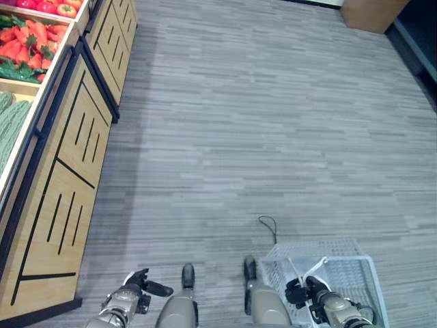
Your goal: Get the vegetables into the basket
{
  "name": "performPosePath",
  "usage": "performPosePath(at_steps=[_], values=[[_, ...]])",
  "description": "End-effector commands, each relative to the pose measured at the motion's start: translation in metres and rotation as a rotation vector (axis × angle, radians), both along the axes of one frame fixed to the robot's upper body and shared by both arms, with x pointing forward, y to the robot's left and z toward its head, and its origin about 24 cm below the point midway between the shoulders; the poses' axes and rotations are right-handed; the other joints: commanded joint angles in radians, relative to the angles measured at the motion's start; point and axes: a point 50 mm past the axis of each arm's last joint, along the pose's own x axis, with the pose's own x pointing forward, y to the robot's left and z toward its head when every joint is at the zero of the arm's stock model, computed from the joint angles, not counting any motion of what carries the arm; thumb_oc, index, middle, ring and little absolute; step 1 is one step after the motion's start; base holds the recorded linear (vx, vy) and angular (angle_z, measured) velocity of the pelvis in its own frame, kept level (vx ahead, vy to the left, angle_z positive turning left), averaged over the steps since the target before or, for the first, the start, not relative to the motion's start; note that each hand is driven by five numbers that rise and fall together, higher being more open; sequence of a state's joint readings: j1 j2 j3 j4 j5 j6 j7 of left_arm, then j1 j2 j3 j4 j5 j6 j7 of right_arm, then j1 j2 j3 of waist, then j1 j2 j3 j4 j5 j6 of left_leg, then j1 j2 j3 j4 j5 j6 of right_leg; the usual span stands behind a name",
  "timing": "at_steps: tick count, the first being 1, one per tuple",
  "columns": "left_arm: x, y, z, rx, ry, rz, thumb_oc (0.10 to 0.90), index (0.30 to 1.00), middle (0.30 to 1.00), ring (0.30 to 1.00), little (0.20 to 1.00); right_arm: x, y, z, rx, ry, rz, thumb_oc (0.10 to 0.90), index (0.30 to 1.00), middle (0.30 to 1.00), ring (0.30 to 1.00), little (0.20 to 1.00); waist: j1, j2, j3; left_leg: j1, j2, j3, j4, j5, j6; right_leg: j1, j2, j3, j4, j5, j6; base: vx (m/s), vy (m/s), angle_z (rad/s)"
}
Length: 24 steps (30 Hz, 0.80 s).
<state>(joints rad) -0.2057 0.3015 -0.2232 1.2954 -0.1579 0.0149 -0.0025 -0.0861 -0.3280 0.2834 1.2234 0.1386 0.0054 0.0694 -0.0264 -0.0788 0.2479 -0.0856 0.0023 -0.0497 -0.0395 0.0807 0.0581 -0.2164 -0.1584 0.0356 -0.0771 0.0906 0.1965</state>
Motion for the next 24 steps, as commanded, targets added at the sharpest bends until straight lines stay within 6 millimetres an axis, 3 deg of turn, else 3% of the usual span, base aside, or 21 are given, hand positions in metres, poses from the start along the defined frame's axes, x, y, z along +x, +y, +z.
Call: performPosePath(at_steps=[1, 3, 6, 8, 10, 13, 17, 20, 21, 22, 23, 24], values=[[-0.002, 0.005, 0.001, 0.000, -0.013, 0.009, 0.900, 1.000, 1.000, 1.000, 1.000, 0.001, -0.006, 0.003, 0.002, -0.018, -0.001, 0.400, 0.300, 0.300, 0.300, 0.300, -0.001, -0.012, 0.014, 0.121, -0.045, -0.032, 0.060, -0.175, -0.070, -0.036, -0.011, 0.013, 0.080, 0.110, 0.036, 0.26, -0.064, 1.47], [0.001, 0.001, 0.001, -0.008, -0.018, 0.005, 0.900, 1.000, 1.000, 1.000, 1.000, -0.004, -0.007, 0.002, 0.006, -0.003, -0.008, 0.400, 0.300, 0.300, 0.300, 0.300, -0.023, -0.011, 0.006, 0.171, -0.055, -0.102, 0.050, -0.192, -0.079, -0.058, 0.024, 0.012, 0.063, 0.120, 0.027, 0.42, -0.152, 1.08], [-0.001, -0.002, 0.000, -0.013, -0.010, -0.004, 0.900, 1.000, 1.000, 1.000, 1.000, -0.009, -0.008, 0.000, 0.010, 0.008, -0.015, 0.400, 0.300, 0.300, 0.300, 0.300, -0.036, -0.007, -0.005, 0.204, -0.044, -0.135, 0.041, -0.201, -0.088, -0.048, 0.039, 0.003, 0.081, 0.104, 0.015, 0.21, -0.120, 0.91], [-0.001, -0.006, -0.002, -0.018, -0.006, -0.023, 0.900, 1.000, 1.000, 1.000, 1.000, -0.011, -0.010, 0.000, 0.005, 0.012, -0.023, 0.400, 0.300, 0.300, 0.300, 0.300, -0.049, 0.003, -0.018, 0.226, -0.029, -0.165, 0.037, -0.204, -0.097, -0.041, 0.057, 0.015, 0.115, 0.083, -0.007, 0.25, -0.186, 1.05], [-0.007, -0.011, -0.006, -0.032, 0.018, -0.029, 0.900, 1.000, 1.000, 1.000, 1.000, -0.017, -0.013, 0.000, 0.001, 0.028, -0.034, 0.400, 0.300, 0.300, 0.300, 0.300, -0.060, 0.023, -0.040, 0.240, -0.001, -0.198, 0.050, -0.193, -0.119, -0.029, 0.069, -0.018, 0.144, 0.059, -0.028, 0.27, -0.242, 0.92], [-0.007, -0.015, -0.006, -0.037, 0.020, -0.029, 0.900, 1.000, 1.000, 1.000, 1.000, -0.016, -0.016, 0.001, -0.009, 0.027, -0.030, 0.400, 0.300, 0.300, 0.300, 0.300, -0.067, 0.034, -0.048, 0.228, 0.022, -0.203, 0.059, -0.178, -0.141, -0.018, 0.073, -0.048, 0.145, 0.039, -0.044, 0.13, -0.181, 0.59], [-0.009, -0.019, -0.008, -0.048, 0.026, -0.021, 0.900, 1.000, 1.000, 1.000, 1.000, -0.017, -0.016, 0.000, -0.008, 0.035, -0.016, 0.400, 0.300, 0.300, 0.300, 0.300, -0.058, 0.054, -0.067, 0.215, 0.067, -0.203, 0.082, -0.117, -0.181, 0.012, 0.104, -0.079, 0.144, -0.012, -0.077, 0.14, -0.160, 0.22], [-0.009, -0.021, -0.009, -0.056, 0.030, -0.026, 0.900, 1.000, 1.000, 1.000, 1.000, -0.017, -0.016, 0.001, -0.007, 0.037, -0.007, 0.400, 0.300, 0.300, 0.300, 0.300, -0.051, 0.050, -0.054, 0.168, 0.052, -0.187, 0.186, -0.065, -0.204, 0.049, 0.104, -0.097, 0.155, -0.042, -0.096, 0.07, -0.105, 0.24], [-0.005, -0.023, -0.008, -0.065, 0.019, -0.030, 0.900, 1.000, 1.000, 1.000, 1.000, -0.018, -0.018, 0.001, -0.013, 0.044, 0.007, 0.400, 0.300, 0.300, 0.300, 0.300, -0.048, 0.035, -0.033, 0.110, 0.050, -0.095, 0.246, -0.044, -0.200, 0.086, 0.086, -0.123, 0.155, -0.057, -0.106, -0.01, -0.085, 0.19], [-0.005, -0.023, -0.008, -0.065, 0.018, -0.030, 0.900, 1.000, 1.000, 1.000, 1.000, -0.018, -0.018, 0.001, -0.013, 0.044, 0.007, 0.400, 0.300, 0.300, 0.300, 0.300, -0.048, 0.035, -0.032, 0.110, 0.050, -0.094, 0.249, -0.047, -0.199, 0.087, 0.086, -0.122, 0.156, -0.058, -0.106, -0.02, -0.090, 0.44], [-0.003, -0.026, -0.007, -0.069, 0.020, -0.043, 0.900, 1.000, 1.000, 1.000, 1.000, -0.021, -0.021, 0.001, -0.025, 0.054, 0.001, 0.400, 0.300, 0.300, 0.300, 0.300, -0.056, 0.025, -0.024, 0.056, 0.110, 0.100, 0.203, -0.054, -0.186, 0.131, 0.054, -0.164, 0.139, -0.067, -0.096, 0.01, -0.011, 0.85], [-0.003, -0.027, -0.008, -0.071, 0.022, -0.053, 0.900, 1.000, 1.000, 1.000, 1.000, -0.024, -0.023, 0.001, -0.030, 0.059, -0.010, 0.400, 0.300, 0.300, 0.300, 0.300, -0.057, 0.021, -0.024, 0.028, 0.141, 0.190, 0.162, -0.063, -0.181, 0.147, 0.038, -0.182, 0.125, -0.067, -0.084, 0.03, 0.009, 1.53]])
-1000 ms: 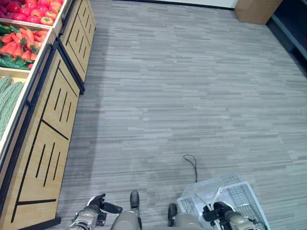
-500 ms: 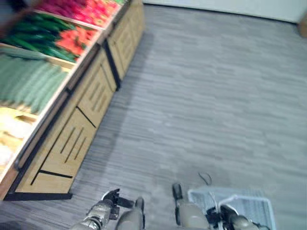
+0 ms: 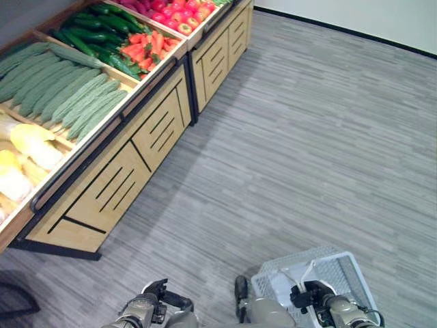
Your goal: Get the vegetables into the basket
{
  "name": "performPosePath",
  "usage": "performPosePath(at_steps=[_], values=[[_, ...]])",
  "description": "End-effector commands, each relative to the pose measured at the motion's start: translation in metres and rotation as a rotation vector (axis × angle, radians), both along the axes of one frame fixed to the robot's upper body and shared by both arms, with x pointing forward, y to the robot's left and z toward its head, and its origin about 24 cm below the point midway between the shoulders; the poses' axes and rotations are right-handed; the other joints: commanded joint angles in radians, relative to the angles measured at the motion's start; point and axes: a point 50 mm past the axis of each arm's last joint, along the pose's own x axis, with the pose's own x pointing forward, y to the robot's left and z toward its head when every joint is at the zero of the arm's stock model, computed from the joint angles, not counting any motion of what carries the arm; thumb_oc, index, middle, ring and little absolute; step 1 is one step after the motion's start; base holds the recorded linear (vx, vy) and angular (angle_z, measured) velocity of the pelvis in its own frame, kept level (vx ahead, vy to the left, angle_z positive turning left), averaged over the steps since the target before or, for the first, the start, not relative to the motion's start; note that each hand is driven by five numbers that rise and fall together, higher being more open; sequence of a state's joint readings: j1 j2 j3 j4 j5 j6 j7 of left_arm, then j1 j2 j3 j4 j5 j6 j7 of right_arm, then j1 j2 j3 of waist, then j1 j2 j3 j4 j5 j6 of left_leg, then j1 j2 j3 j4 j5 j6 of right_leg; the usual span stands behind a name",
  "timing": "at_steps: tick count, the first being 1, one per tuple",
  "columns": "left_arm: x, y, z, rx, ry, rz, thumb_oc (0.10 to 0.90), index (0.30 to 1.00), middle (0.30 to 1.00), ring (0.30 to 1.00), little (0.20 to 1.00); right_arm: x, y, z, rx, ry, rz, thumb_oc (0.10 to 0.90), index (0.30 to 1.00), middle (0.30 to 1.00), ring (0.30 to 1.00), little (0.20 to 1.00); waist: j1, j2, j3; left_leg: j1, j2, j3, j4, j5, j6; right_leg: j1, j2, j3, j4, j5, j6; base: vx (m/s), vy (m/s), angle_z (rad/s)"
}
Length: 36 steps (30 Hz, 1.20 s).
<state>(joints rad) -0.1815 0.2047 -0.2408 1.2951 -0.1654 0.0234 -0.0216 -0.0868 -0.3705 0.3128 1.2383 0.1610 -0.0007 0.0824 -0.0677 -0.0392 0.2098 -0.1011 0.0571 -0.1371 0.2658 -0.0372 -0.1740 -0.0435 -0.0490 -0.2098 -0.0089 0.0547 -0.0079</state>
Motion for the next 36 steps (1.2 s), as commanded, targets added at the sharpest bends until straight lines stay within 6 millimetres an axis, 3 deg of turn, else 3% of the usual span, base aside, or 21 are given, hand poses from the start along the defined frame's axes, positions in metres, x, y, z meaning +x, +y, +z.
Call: performPosePath(at_steps=[1, 4, 5, 7, 11, 15, 19, 24, 29, 33, 35, 36], values=[[0.008, 0.011, 0.006, 0.037, -0.023, -0.032, 0.900, 1.000, 1.000, 1.000, 1.000, -0.022, -0.008, -0.003, 0.000, 0.047, -0.025, 0.400, 0.300, 0.300, 0.300, 0.300, -0.008, -0.016, 0.012, 0.030, 0.096, 0.309, -0.168, 0.061, 0.049, -0.018, -0.075, 0.055, 0.047, -0.028, 0.129, 0.06, 0.081, 1.85], [0.007, 0.010, 0.005, 0.041, -0.022, -0.047, 0.900, 1.000, 1.000, 1.000, 1.000, -0.026, -0.008, -0.004, -0.004, 0.055, -0.026, 0.400, 0.300, 0.300, 0.300, 0.300, 0.001, 0.001, -0.003, -0.030, 0.140, 0.404, -0.247, 0.160, 0.029, 0.011, -0.082, 0.027, 0.023, -0.037, 0.145, 0.15, 0.181, 0.67], [0.005, 0.011, 0.004, 0.042, -0.019, -0.045, 0.900, 1.000, 1.000, 1.000, 1.000, -0.026, -0.006, -0.004, -0.003, 0.059, -0.017, 0.400, 0.300, 0.300, 0.300, 0.300, 0.010, 0.002, -0.007, -0.022, 0.140, 0.407, -0.253, 0.163, 0.032, 0.022, -0.084, 0.025, 0.028, -0.047, 0.149, 0.19, 0.255, -0.12], [-0.001, 0.014, 0.003, 0.043, -0.008, -0.029, 0.900, 1.000, 1.000, 1.000, 1.000, -0.027, -0.001, -0.007, 0.003, 0.074, 0.004, 0.400, 0.300, 0.300, 0.300, 0.300, 0.022, -0.006, -0.014, -0.002, 0.122, 0.393, -0.257, 0.135, 0.047, 0.031, -0.098, 0.033, 0.039, -0.054, 0.160, 0.17, 0.281, -0.31], [0.000, 0.031, 0.007, 0.094, -0.013, -0.012, 0.900, 1.000, 1.000, 1.000, 1.000, -0.018, 0.014, -0.009, 0.031, 0.058, 0.040, 0.400, 0.300, 0.300, 0.300, 0.300, 0.057, -0.062, -0.002, -0.013, 0.076, 0.417, -0.189, 0.070, 0.091, 0.020, -0.159, 0.071, 0.067, -0.028, 0.198, 0.09, 0.260, -0.26], [0.000, 0.046, 0.011, 0.124, -0.016, 0.029, 0.900, 1.000, 1.000, 1.000, 1.000, -0.012, 0.021, -0.009, 0.049, 0.048, 0.062, 0.400, 0.300, 0.300, 0.300, 0.300, 0.087, -0.096, 0.011, -0.013, 0.047, 0.407, -0.156, 0.021, 0.118, 0.005, -0.185, 0.078, 0.095, 0.004, 0.223, 0.07, 0.175, -0.02], [0.000, 0.055, 0.014, 0.144, -0.018, 0.052, 0.900, 1.000, 1.000, 1.000, 1.000, -0.006, 0.025, -0.008, 0.063, 0.029, 0.065, 0.400, 0.300, 0.300, 0.300, 0.300, 0.104, -0.109, 0.026, -0.016, 0.025, 0.371, -0.139, -0.004, 0.144, -0.021, -0.182, 0.102, 0.183, 0.029, 0.236, 0.05, 0.118, 0.04], [0.001, 0.056, 0.015, 0.151, -0.017, 0.047, 0.900, 1.000, 1.000, 1.000, 1.000, -0.002, 0.026, -0.007, 0.070, 0.012, 0.066, 0.400, 0.300, 0.300, 0.300, 0.300, 0.089, -0.093, 0.035, 0.019, 0.003, 0.329, -0.165, -0.015, 0.158, -0.078, -0.151, 0.163, 0.246, 0.048, 0.223, 0.09, 0.075, 0.22], [-0.001, 0.057, 0.014, 0.156, -0.004, 0.055, 0.900, 1.000, 1.000, 1.000, 1.000, -0.003, 0.025, -0.007, 0.073, 0.010, 0.058, 0.400, 0.300, 0.300, 0.300, 0.300, 0.044, -0.096, 0.062, 0.099, -0.014, 0.234, -0.183, -0.047, 0.135, -0.178, -0.141, 0.203, 0.073, 0.093, 0.227, 0.23, -0.078, 0.53], [-0.004, 0.057, 0.013, 0.156, 0.004, 0.056, 0.900, 1.000, 1.000, 1.000, 1.000, -0.011, 0.024, -0.009, 0.076, 0.031, 0.058, 0.400, 0.300, 0.300, 0.300, 0.300, 0.021, -0.094, 0.055, 0.136, -0.022, 0.152, -0.206, -0.050, 0.121, -0.190, -0.084, 0.264, 0.078, 0.082, 0.215, 0.19, -0.126, 0.95], [-0.006, 0.056, 0.011, 0.155, 0.012, 0.051, 0.900, 1.000, 1.000, 1.000, 1.000, -0.014, 0.022, -0.009, 0.071, 0.038, 0.054, 0.400, 0.300, 0.300, 0.300, 0.300, 0.019, -0.091, 0.049, 0.137, -0.021, 0.139, -0.208, -0.048, 0.119, -0.177, -0.079, 0.268, 0.082, 0.072, 0.208, 0.09, -0.163, 0.83], [-0.007, 0.053, 0.010, 0.151, 0.016, 0.051, 0.900, 1.000, 1.000, 1.000, 1.000, -0.014, 0.021, -0.009, 0.061, 0.040, 0.060, 0.400, 0.300, 0.300, 0.300, 0.300, 0.023, -0.078, 0.034, 0.142, 0.004, 0.109, -0.240, -0.025, 0.104, -0.162, -0.062, 0.264, 0.088, 0.053, 0.193, 0.09, -0.280, 0.48]])
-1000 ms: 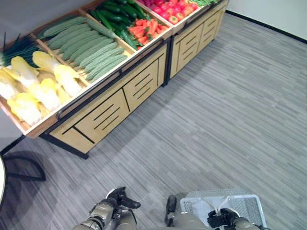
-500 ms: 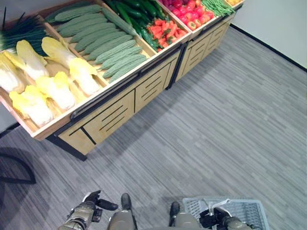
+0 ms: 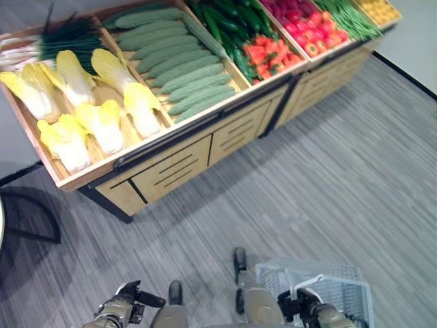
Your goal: Get the vegetables into the basket
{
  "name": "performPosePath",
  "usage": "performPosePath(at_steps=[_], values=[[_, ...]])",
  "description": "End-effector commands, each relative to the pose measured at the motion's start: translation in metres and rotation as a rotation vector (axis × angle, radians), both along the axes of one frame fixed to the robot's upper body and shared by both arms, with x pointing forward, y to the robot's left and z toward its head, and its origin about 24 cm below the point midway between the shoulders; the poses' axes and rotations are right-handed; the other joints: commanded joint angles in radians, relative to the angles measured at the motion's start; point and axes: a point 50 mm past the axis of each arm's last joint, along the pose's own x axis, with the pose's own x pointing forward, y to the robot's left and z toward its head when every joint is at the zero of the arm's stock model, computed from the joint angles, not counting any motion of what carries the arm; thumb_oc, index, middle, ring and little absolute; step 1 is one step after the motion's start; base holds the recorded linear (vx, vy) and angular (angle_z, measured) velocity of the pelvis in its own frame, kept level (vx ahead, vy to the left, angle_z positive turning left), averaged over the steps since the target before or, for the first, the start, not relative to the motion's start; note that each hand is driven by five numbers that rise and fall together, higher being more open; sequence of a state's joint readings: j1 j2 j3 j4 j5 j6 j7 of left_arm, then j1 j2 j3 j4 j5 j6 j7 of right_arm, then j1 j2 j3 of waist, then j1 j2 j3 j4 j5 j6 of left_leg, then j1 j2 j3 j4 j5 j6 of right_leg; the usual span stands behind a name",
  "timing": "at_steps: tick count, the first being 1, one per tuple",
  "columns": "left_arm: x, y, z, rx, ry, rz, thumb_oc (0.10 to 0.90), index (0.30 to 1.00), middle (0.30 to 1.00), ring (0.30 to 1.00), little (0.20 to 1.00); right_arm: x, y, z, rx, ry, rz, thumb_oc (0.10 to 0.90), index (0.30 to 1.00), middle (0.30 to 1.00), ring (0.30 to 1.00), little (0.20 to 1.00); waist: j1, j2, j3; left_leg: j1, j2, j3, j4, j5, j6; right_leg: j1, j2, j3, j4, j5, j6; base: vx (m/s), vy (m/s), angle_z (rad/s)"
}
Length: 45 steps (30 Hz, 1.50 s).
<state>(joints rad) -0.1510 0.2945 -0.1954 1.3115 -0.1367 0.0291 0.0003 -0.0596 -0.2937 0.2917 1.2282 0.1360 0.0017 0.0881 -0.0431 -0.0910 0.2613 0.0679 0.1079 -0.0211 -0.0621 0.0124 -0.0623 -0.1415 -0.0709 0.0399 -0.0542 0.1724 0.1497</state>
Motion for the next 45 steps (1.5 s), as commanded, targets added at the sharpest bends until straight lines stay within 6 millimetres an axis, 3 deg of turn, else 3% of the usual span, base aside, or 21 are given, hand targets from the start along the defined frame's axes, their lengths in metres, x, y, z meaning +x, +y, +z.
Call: performPosePath(at_steps=[1, 3, 8, 11, 15, 16, 18, 20, 25, 30, 32, 38, 45], values=[[0.009, 0.009, 0.006, 0.028, -0.021, -0.001, 0.900, 1.000, 1.000, 1.000, 1.000, -0.005, -0.009, 0.002, -0.020, 0.019, 0.055, 0.400, 0.300, 0.300, 0.300, 0.300, -0.002, -0.017, -0.022, -0.026, -0.032, -0.022, 0.076, -0.064, -0.017, -0.061, -0.031, 0.005, 0.140, -0.079, 0.027, 0.11, -0.327, 0.45], [0.008, 0.003, 0.003, 0.006, -0.017, 0.010, 0.900, 1.000, 1.000, 1.000, 1.000, -0.005, -0.011, 0.002, -0.029, 0.015, 0.053, 0.400, 0.300, 0.300, 0.300, 0.300, -0.006, 0.008, -0.036, -0.032, 0.012, -0.053, 0.062, -0.037, -0.045, -0.056, -0.012, -0.034, 0.175, -0.126, 0.005, 0.09, -0.321, 0.71], [0.011, -0.005, 0.002, -0.011, -0.024, 0.009, 0.900, 1.000, 1.000, 1.000, 1.000, 0.000, -0.013, 0.004, -0.033, 0.000, 0.070, 0.400, 0.300, 0.300, 0.300, 0.300, -0.009, 0.025, -0.037, -0.057, 0.040, -0.072, 0.080, -0.008, -0.072, -0.031, -0.008, -0.107, 0.197, -0.165, -0.017, 0.05, -0.209, 0.62], [0.015, -0.012, 0.002, -0.028, -0.033, -0.010, 0.900, 1.000, 1.000, 1.000, 1.000, -0.001, -0.017, 0.006, -0.045, 0.003, 0.067, 0.400, 0.300, 0.300, 0.300, 0.300, -0.016, 0.028, -0.035, -0.086, 0.052, -0.010, 0.092, 0.016, -0.074, -0.004, -0.023, -0.153, 0.188, -0.173, -0.026, 0.03, -0.121, 0.72], [0.015, -0.020, 0.000, -0.047, -0.036, -0.038, 0.900, 1.000, 1.000, 1.000, 1.000, -0.004, -0.022, 0.006, -0.058, 0.021, 0.074, 0.400, 0.300, 0.300, 0.300, 0.300, -0.023, 0.035, -0.045, -0.105, 0.070, 0.162, 0.101, 0.041, -0.072, 0.038, -0.035, -0.207, 0.170, -0.182, -0.032, 0.03, -0.036, 0.53], [0.015, -0.023, -0.001, -0.052, -0.034, -0.050, 0.900, 1.000, 1.000, 1.000, 1.000, -0.004, -0.023, 0.006, -0.064, 0.023, 0.073, 0.400, 0.300, 0.300, 0.300, 0.300, -0.016, 0.045, -0.049, -0.126, 0.075, 0.185, 0.061, 0.081, -0.075, 0.056, -0.036, -0.223, 0.160, -0.185, -0.028, 0.05, 0.026, 0.42], [0.014, -0.023, -0.001, -0.050, -0.032, -0.054, 0.900, 1.000, 1.000, 1.000, 1.000, -0.004, -0.024, 0.006, -0.068, 0.023, 0.071, 0.400, 0.300, 0.300, 0.300, 0.300, -0.012, 0.048, -0.050, -0.141, 0.077, 0.188, 0.045, 0.100, -0.078, 0.066, -0.040, -0.230, 0.155, -0.186, -0.025, 0.07, 0.064, 0.49], [0.016, -0.025, -0.001, -0.053, -0.036, -0.057, 0.900, 1.000, 1.000, 1.000, 1.000, -0.005, -0.026, 0.006, -0.078, 0.024, 0.064, 0.400, 0.300, 0.300, 0.300, 0.300, -0.006, 0.053, -0.052, -0.169, 0.090, 0.239, 0.026, 0.131, -0.079, 0.088, -0.050, -0.245, 0.150, -0.192, -0.019, 0.08, 0.121, 0.22], [0.012, -0.021, -0.001, -0.044, -0.023, -0.054, 0.900, 1.000, 1.000, 1.000, 1.000, -0.005, -0.021, 0.005, -0.070, 0.037, 0.073, 0.400, 0.300, 0.300, 0.300, 0.300, 0.005, 0.040, -0.060, -0.152, 0.061, 0.234, 0.052, 0.088, -0.058, 0.096, -0.071, -0.224, 0.152, -0.186, -0.004, 0.06, 0.161, -0.10], [0.008, -0.008, 0.000, -0.003, -0.011, -0.050, 0.900, 1.000, 1.000, 1.000, 1.000, -0.006, -0.012, 0.001, -0.050, 0.051, 0.087, 0.400, 0.300, 0.300, 0.300, 0.300, 0.022, -0.006, -0.070, -0.143, -0.001, 0.257, 0.105, 0.009, -0.009, 0.092, -0.133, -0.174, 0.167, -0.152, 0.042, 0.06, 0.253, -0.26], [0.009, 0.000, 0.003, 0.019, -0.020, -0.030, 0.900, 1.000, 1.000, 1.000, 1.000, -0.001, -0.005, 0.001, -0.028, 0.026, 0.078, 0.400, 0.300, 0.300, 0.300, 0.300, 0.025, -0.015, -0.066, -0.122, -0.028, 0.249, 0.105, -0.013, 0.018, 0.056, -0.143, -0.131, 0.280, -0.113, 0.068, 0.07, 0.259, -0.11], [0.010, 0.007, 0.006, 0.039, -0.027, -0.028, 0.900, 1.000, 1.000, 1.000, 1.000, 0.001, -0.004, 0.002, -0.018, 0.012, 0.072, 0.400, 0.300, 0.300, 0.300, 0.300, -0.009, -0.018, -0.051, -0.072, -0.047, 0.203, 0.077, -0.025, 0.016, -0.019, -0.132, -0.069, 0.191, -0.044, 0.071, 0.09, 0.022, 0.13], [0.006, 0.004, 0.003, 0.032, -0.015, 0.001, 0.900, 1.000, 1.000, 1.000, 1.000, -0.008, -0.006, -0.001, -0.027, 0.043, 0.059, 0.400, 0.300, 0.300, 0.300, 0.300, 0.006, -0.029, -0.084, -0.062, -0.038, 0.186, 0.099, -0.032, 0.002, 0.063, -0.127, -0.095, 0.129, -0.096, 0.055, 0.03, -0.042, 0.34]])
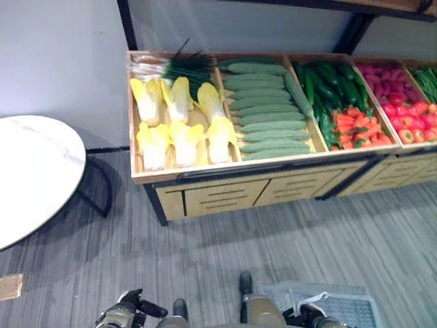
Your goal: Get the vegetables into the basket
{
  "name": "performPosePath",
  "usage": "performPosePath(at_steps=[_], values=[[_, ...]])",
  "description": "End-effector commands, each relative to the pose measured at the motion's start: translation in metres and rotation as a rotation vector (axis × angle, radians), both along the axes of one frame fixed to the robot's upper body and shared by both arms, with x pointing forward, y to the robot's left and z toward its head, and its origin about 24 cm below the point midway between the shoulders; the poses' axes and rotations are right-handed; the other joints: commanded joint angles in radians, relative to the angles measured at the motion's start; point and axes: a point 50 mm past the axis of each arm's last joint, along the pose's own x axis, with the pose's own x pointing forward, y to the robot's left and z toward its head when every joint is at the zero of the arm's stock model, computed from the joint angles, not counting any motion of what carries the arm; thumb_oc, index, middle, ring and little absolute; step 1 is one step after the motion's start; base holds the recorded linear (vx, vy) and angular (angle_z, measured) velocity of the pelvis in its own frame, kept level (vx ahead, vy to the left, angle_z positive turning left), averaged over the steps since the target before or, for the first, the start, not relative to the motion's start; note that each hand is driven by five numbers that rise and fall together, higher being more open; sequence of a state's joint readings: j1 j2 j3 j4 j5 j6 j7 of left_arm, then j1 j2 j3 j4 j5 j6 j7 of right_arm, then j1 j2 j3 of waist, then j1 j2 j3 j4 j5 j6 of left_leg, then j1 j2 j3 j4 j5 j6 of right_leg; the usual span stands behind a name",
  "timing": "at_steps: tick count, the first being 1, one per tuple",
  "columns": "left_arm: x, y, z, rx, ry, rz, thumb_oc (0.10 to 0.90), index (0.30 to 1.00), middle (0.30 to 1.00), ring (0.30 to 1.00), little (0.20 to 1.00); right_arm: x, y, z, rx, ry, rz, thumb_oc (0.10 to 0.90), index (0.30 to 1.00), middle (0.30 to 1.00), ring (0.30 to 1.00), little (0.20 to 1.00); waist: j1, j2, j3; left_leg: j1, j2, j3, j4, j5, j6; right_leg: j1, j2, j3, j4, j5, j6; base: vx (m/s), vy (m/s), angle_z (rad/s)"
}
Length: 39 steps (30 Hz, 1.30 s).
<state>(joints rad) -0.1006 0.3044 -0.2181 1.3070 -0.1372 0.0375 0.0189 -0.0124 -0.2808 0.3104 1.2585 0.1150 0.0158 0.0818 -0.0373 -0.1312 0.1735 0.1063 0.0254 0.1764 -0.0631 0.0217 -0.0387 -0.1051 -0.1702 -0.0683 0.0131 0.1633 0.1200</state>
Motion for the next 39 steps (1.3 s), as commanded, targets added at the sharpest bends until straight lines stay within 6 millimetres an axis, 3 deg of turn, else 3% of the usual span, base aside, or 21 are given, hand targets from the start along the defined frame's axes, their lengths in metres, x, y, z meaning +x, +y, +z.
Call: performPosePath(at_steps=[1, 6, 9, 12, 16, 18, 19, 24, 25, 26, 30, 34, 35, 37, 39], values=[[0.025, -0.002, 0.007, -0.001, -0.069, 0.003, 0.900, 1.000, 1.000, 1.000, 1.000, 0.019, -0.009, 0.007, -0.013, -0.049, 0.046, 0.400, 0.300, 0.300, 0.300, 0.300, 0.000, 0.012, -0.003, -0.098, 0.048, -0.016, 0.100, -0.042, -0.025, 0.036, -0.027, 0.012, 0.055, -0.092, 0.082, 0.07, -0.138, -0.09], [0.023, -0.010, 0.004, -0.026, -0.077, 0.018, 0.900, 1.000, 1.000, 1.000, 1.000, 0.019, -0.011, 0.008, -0.020, -0.058, 0.031, 0.400, 0.300, 0.300, 0.300, 0.300, 0.001, 0.025, -0.025, -0.079, 0.065, -0.027, 0.085, -0.032, -0.043, 0.075, -0.014, -0.005, 0.024, -0.107, 0.066, 0.03, -0.107, 0.02], [0.032, -0.017, 0.006, -0.055, -0.130, 0.018, 0.900, 1.000, 1.000, 1.000, 1.000, 0.020, -0.014, 0.009, -0.032, -0.064, 0.031, 0.400, 0.300, 0.300, 0.300, 0.300, 0.002, 0.040, -0.031, -0.079, 0.073, -0.039, 0.079, -0.022, -0.051, 0.087, -0.008, -0.015, 0.013, -0.115, 0.057, 0.01, -0.091, 0.12], [0.062, -0.035, 0.020, -0.144, -0.295, -0.010, 0.900, 1.000, 1.000, 1.000, 1.000, 0.025, -0.021, 0.012, -0.054, -0.092, 0.021, 0.400, 0.300, 0.300, 0.300, 0.300, 0.007, 0.063, -0.022, -0.089, 0.080, -0.061, 0.079, -0.008, -0.063, 0.098, -0.004, -0.036, -0.006, -0.115, 0.050, -0.04, -0.069, 0.10], [0.089, -0.053, 0.057, -0.304, -0.575, -0.005, 0.900, 1.000, 1.000, 1.000, 1.000, 0.028, -0.034, 0.019, -0.070, -0.133, -0.021, 0.400, 0.300, 0.300, 0.300, 0.300, 0.017, 0.088, -0.013, -0.101, 0.078, -0.086, 0.075, 0.006, -0.072, 0.113, -0.004, -0.064, -0.030, -0.107, 0.049, -0.03, -0.037, 0.15], [0.092, -0.052, 0.068, -0.322, -0.641, -0.011, 0.900, 1.000, 1.000, 1.000, 1.000, 0.028, -0.036, 0.020, -0.071, -0.138, -0.026, 0.400, 0.300, 0.300, 0.300, 0.300, 0.020, 0.091, -0.012, -0.102, 0.079, -0.090, 0.075, 0.008, -0.073, 0.116, -0.004, -0.069, -0.032, -0.106, 0.049, 0.00, -0.027, 0.19], [0.098, -0.048, 0.099, -0.399, -0.799, 0.012, 0.900, 1.000, 1.000, 1.000, 1.000, 0.028, -0.042, 0.022, -0.074, -0.151, -0.040, 0.400, 0.300, 0.300, 0.300, 0.300, 0.024, 0.097, -0.012, -0.103, 0.079, -0.099, 0.074, 0.009, -0.076, 0.123, -0.006, -0.074, -0.035, -0.107, 0.050, 0.00, -0.027, 0.25], [0.113, -0.041, 0.139, -0.453, -1.012, 0.091, 0.900, 1.000, 1.000, 1.000, 1.000, 0.023, -0.044, 0.022, -0.076, -0.138, -0.053, 0.400, 0.300, 0.300, 0.300, 0.300, 0.027, 0.103, -0.018, -0.094, 0.079, -0.103, 0.070, 0.005, -0.078, 0.134, -0.005, -0.079, -0.048, -0.106, 0.049, 0.02, -0.014, 0.05], [0.128, -0.034, 0.161, -0.403, -1.120, 0.097, 0.900, 1.000, 1.000, 1.000, 1.000, 0.022, -0.043, 0.021, -0.081, -0.129, -0.042, 0.400, 0.300, 0.300, 0.300, 0.300, 0.024, 0.104, -0.021, -0.087, 0.081, -0.097, 0.058, 0.006, -0.080, 0.136, -0.002, -0.075, -0.059, -0.103, 0.049, 0.05, -0.012, -0.01], [0.128, -0.034, 0.161, -0.403, -1.120, 0.097, 0.900, 1.000, 1.000, 1.000, 1.000, 0.022, -0.043, 0.021, -0.081, -0.129, -0.042, 0.400, 0.300, 0.300, 0.300, 0.300, 0.024, 0.104, -0.021, -0.086, 0.081, -0.097, 0.058, 0.006, -0.080, 0.136, -0.002, -0.075, -0.059, -0.103, 0.049, 0.05, -0.011, -0.01], [0.154, -0.023, 0.198, -0.276, -1.269, 0.047, 0.900, 1.000, 1.000, 1.000, 1.000, 0.022, -0.040, 0.019, -0.088, -0.113, -0.012, 0.400, 0.300, 0.300, 0.300, 0.300, 0.013, 0.105, -0.024, -0.075, 0.084, -0.082, 0.034, 0.011, -0.083, 0.132, 0.005, -0.063, -0.075, -0.094, 0.050, 0.01, -0.005, -0.05], [0.154, -0.023, 0.199, -0.275, -1.270, 0.047, 0.900, 1.000, 1.000, 1.000, 1.000, 0.022, -0.040, 0.019, -0.088, -0.114, -0.012, 0.400, 0.300, 0.300, 0.300, 0.300, 0.014, 0.105, -0.023, -0.074, 0.084, -0.081, 0.033, 0.011, -0.083, 0.132, 0.005, -0.062, -0.075, -0.094, 0.050, 0.00, 0.000, -0.08], [0.172, -0.015, 0.224, -0.187, -1.360, 0.027, 0.900, 1.000, 1.000, 1.000, 1.000, 0.024, -0.039, 0.019, -0.097, -0.111, 0.015, 0.400, 0.300, 0.300, 0.300, 0.300, -0.001, 0.107, -0.026, -0.072, 0.089, -0.065, 0.013, 0.018, -0.086, 0.119, 0.009, -0.049, -0.083, -0.087, 0.053, 0.01, -0.001, -0.11], [0.190, -0.008, 0.250, -0.114, -1.442, 0.028, 0.900, 1.000, 1.000, 1.000, 1.000, 0.029, -0.035, 0.019, -0.102, -0.118, 0.044, 0.400, 0.300, 0.300, 0.300, 0.300, -0.018, 0.112, -0.025, -0.071, 0.093, -0.039, -0.009, 0.028, -0.090, 0.093, 0.018, -0.022, -0.088, -0.080, 0.057, 0.00, -0.003, -0.21], [0.199, -0.004, 0.263, -0.079, -1.473, 0.027, 0.900, 1.000, 1.000, 1.000, 1.000, 0.033, -0.034, 0.020, -0.107, -0.123, 0.058, 0.400, 0.300, 0.300, 0.300, 0.300, -0.026, 0.117, -0.023, -0.079, 0.096, -0.031, -0.013, 0.032, -0.092, 0.076, 0.020, -0.011, -0.089, -0.075, 0.056, -0.04, -0.002, -0.46]])
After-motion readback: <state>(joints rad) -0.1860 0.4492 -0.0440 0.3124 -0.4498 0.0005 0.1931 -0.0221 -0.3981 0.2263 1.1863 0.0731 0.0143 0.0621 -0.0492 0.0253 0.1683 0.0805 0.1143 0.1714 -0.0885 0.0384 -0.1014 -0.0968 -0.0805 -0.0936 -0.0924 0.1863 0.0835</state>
